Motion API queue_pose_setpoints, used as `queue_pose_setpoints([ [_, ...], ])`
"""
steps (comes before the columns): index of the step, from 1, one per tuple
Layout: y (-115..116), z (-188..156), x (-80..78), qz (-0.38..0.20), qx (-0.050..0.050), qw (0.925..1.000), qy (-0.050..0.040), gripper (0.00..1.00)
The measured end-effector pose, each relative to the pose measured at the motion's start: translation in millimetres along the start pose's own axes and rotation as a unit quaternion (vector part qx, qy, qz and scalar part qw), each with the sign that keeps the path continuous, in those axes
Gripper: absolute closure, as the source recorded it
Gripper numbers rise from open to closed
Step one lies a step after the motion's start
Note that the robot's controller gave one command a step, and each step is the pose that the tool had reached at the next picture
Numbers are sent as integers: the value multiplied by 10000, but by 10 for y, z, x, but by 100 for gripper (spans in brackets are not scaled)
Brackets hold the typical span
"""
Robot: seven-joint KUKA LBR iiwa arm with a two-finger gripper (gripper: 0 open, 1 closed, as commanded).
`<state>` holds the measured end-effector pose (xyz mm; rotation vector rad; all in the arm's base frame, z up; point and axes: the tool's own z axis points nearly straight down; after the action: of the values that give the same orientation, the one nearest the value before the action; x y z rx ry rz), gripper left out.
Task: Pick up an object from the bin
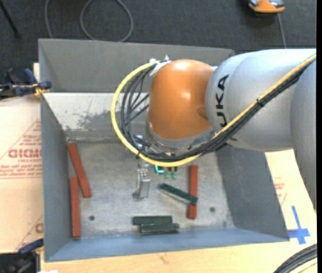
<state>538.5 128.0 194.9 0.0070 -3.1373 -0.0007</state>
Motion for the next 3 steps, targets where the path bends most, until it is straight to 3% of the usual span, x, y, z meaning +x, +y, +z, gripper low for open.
queue_pose_setpoints([
  [1, -459, 1256, 527, -1046, 5, 9945, -61, 0],
  [2, -784, 941, 627, -557, 3, 9984, -47, 0],
  [3, -321, 904, 657, -1119, -4, 9937, -68, 0],
])
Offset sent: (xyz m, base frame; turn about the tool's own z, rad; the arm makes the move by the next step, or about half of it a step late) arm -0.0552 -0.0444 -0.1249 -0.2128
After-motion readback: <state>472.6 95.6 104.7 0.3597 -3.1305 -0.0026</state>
